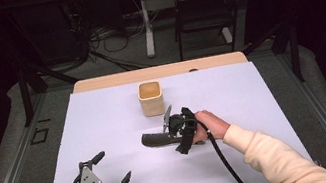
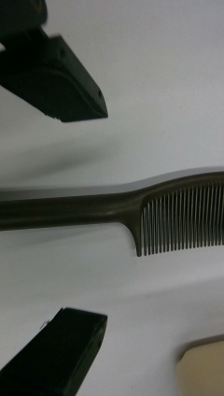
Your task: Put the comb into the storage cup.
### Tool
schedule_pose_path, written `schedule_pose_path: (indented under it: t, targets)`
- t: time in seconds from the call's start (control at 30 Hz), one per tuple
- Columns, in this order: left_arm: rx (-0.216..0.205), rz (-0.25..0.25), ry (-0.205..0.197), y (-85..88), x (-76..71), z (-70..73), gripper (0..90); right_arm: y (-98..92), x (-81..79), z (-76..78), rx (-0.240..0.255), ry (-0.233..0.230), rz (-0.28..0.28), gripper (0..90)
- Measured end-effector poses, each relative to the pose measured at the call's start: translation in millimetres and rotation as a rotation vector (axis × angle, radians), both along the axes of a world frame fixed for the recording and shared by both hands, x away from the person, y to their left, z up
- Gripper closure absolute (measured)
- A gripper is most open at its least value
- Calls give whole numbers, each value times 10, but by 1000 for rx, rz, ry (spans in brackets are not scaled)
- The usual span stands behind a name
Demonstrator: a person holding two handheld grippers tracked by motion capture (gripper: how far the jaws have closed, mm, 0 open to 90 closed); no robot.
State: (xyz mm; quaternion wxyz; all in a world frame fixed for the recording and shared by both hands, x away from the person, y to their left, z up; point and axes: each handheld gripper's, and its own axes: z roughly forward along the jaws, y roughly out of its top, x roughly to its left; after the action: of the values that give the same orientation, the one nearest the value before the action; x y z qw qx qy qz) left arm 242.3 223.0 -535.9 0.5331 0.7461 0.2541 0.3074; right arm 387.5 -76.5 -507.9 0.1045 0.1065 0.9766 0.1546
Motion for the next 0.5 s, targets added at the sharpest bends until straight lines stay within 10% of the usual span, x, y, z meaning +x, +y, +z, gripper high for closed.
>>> schedule_pose_path:
  t: [0.2,0.5]
  targets:
    - [-2,3,8,16,-6,-8,0,65,8,-10,-61,2,16,465]
    - [2,-3,19,3,1,-11,0,187,26,-52,-138,17,51,595]
